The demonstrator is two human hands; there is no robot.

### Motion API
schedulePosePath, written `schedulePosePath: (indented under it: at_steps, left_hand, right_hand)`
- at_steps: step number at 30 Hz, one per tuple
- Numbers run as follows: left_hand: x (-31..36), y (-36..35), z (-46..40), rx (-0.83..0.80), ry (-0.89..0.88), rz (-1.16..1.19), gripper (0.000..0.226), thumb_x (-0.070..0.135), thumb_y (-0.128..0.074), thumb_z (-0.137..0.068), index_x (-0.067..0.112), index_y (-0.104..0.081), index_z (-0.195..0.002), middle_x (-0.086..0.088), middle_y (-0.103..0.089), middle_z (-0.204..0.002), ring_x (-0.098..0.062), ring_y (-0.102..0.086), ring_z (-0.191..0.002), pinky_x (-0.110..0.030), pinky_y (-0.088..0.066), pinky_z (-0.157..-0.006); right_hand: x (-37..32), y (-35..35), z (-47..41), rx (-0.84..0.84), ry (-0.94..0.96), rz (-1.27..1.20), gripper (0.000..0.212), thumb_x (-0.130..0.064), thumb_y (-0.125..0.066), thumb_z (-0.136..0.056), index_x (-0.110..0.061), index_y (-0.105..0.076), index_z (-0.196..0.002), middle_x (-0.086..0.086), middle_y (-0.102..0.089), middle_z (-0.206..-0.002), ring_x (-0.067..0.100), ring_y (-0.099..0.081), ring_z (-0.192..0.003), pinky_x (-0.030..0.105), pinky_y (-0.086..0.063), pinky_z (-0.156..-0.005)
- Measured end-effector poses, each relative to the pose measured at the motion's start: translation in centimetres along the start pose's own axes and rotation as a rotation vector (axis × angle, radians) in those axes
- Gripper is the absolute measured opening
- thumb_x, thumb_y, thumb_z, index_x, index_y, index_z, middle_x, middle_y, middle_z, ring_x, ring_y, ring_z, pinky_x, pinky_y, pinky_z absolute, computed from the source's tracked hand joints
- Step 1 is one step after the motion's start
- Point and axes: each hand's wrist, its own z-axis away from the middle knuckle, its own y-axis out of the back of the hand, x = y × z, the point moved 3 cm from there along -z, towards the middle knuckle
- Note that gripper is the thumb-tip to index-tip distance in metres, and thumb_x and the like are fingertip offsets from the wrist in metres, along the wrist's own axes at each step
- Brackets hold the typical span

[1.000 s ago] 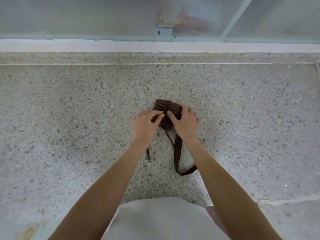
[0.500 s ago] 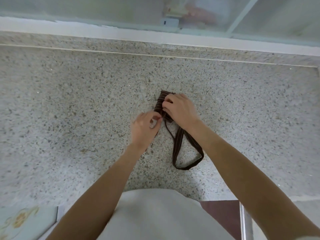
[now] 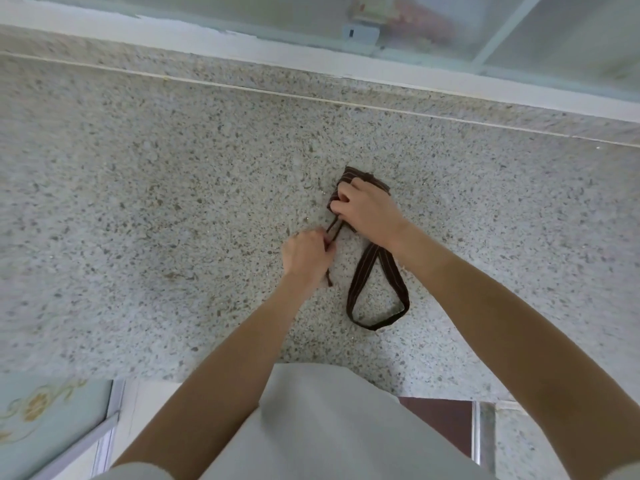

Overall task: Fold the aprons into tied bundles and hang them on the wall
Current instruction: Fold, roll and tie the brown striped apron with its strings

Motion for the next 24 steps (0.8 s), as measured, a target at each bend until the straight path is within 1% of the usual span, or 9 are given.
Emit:
schedulePosePath:
  at_steps: [3, 6, 10, 12, 14, 16, 20, 22, 24]
  left_hand:
    - [-1.1, 0.6, -0.8, 0.002, -0.057, -0.077, 0.029, 0.035, -0.042, -0.095, 0.013, -0.06, -0.103, -0.006, -0.066, -0.089, -0.023, -0.062, -0.079, -0.031, -0.044, -0.059]
    - [-2.3, 1.9, -2.0, 0.025, -0.143, -0.136, 0.029, 0.033, -0.042, -0.097, 0.01, -0.058, -0.102, -0.007, -0.064, -0.09, -0.022, -0.06, -0.08, -0.031, -0.046, -0.061]
    - [-2.0, 2.3, -2.1, 0.026, -0.196, -0.174, 0.029, 0.029, -0.036, -0.1, 0.007, -0.054, -0.105, -0.009, -0.062, -0.098, -0.023, -0.057, -0.091, -0.034, -0.046, -0.067]
    - [-1.8, 2.3, -2.0, 0.066, -0.215, -0.182, 0.027, 0.025, -0.033, -0.101, 0.006, -0.051, -0.108, -0.009, -0.059, -0.105, -0.024, -0.054, -0.098, -0.034, -0.046, -0.074]
    - [-2.1, 2.5, -1.8, 0.097, -0.221, -0.175, 0.027, 0.022, -0.031, -0.102, 0.004, -0.047, -0.113, -0.01, -0.055, -0.111, -0.025, -0.051, -0.103, -0.033, -0.042, -0.082]
    - [-2.4, 3.2, -1.9, 0.109, -0.194, -0.073, 0.027, 0.023, -0.032, -0.102, 0.003, -0.047, -0.113, -0.011, -0.058, -0.107, -0.026, -0.053, -0.099, -0.033, -0.043, -0.081]
    - [-2.7, 5.0, -2.9, 0.114, -0.084, 0.449, 0.018, 0.023, -0.053, -0.095, 0.008, -0.056, -0.105, -0.003, -0.065, -0.092, -0.016, -0.06, -0.08, -0.025, -0.047, -0.069]
    - [-2.9, 5.6, -3.2, 0.119, -0.056, 0.557, 0.016, 0.021, -0.058, -0.092, 0.01, -0.059, -0.104, 0.001, -0.065, -0.094, -0.01, -0.058, -0.082, -0.02, -0.045, -0.073]
    - [-2.7, 6.0, -3.2, 0.113, -0.075, 0.561, 0.015, 0.02, -0.058, -0.091, 0.012, -0.06, -0.103, 0.003, -0.064, -0.094, -0.007, -0.056, -0.085, -0.019, -0.043, -0.074]
  right_hand:
    - [-0.3, -0.1, 0.2, -0.042, -0.046, 0.059, 0.027, -0.002, -0.084, -0.052, -0.012, -0.066, -0.07, 0.008, -0.061, -0.076, 0.024, -0.057, -0.066, 0.026, -0.046, -0.054]
    - [-0.5, -0.6, -0.2, -0.027, -0.107, 0.082, 0.023, -0.001, -0.079, -0.058, -0.011, -0.066, -0.074, 0.009, -0.062, -0.078, 0.026, -0.06, -0.071, 0.03, -0.047, -0.057]
    - [-1.3, -1.5, -1.3, -0.074, -0.146, 0.072, 0.018, -0.003, -0.069, -0.074, -0.007, -0.066, -0.091, 0.013, -0.063, -0.1, 0.028, -0.061, -0.09, 0.035, -0.049, -0.068]
    - [-1.1, -1.2, -1.9, -0.092, -0.224, -0.047, 0.017, -0.006, -0.054, -0.089, -0.005, -0.059, -0.105, 0.014, -0.057, -0.111, 0.03, -0.056, -0.101, 0.038, -0.046, -0.073]
    - [-0.3, -0.6, -2.3, -0.041, -0.311, -0.211, 0.015, -0.009, -0.044, -0.095, -0.005, -0.054, -0.106, 0.012, -0.056, -0.105, 0.028, -0.054, -0.096, 0.036, -0.045, -0.07]
    - [0.2, -0.2, -2.4, -0.046, -0.364, -0.305, 0.011, -0.009, -0.042, -0.096, -0.006, -0.052, -0.101, 0.01, -0.057, -0.098, 0.026, -0.054, -0.089, 0.038, -0.047, -0.07]
    - [0.3, -0.1, -2.4, -0.115, -0.453, -0.456, 0.01, -0.014, -0.05, -0.094, -0.01, -0.057, -0.1, 0.007, -0.062, -0.098, 0.024, -0.058, -0.088, 0.038, -0.049, -0.075]
    - [0.2, -0.2, -2.5, -0.12, -0.483, -0.55, 0.01, -0.016, -0.055, -0.092, -0.01, -0.06, -0.099, 0.005, -0.064, -0.098, 0.022, -0.06, -0.089, 0.035, -0.049, -0.075]
    - [0.2, -0.3, -2.6, -0.141, -0.476, -0.584, 0.013, -0.019, -0.061, -0.089, -0.01, -0.063, -0.099, 0.004, -0.063, -0.096, 0.019, -0.058, -0.088, 0.032, -0.048, -0.074]
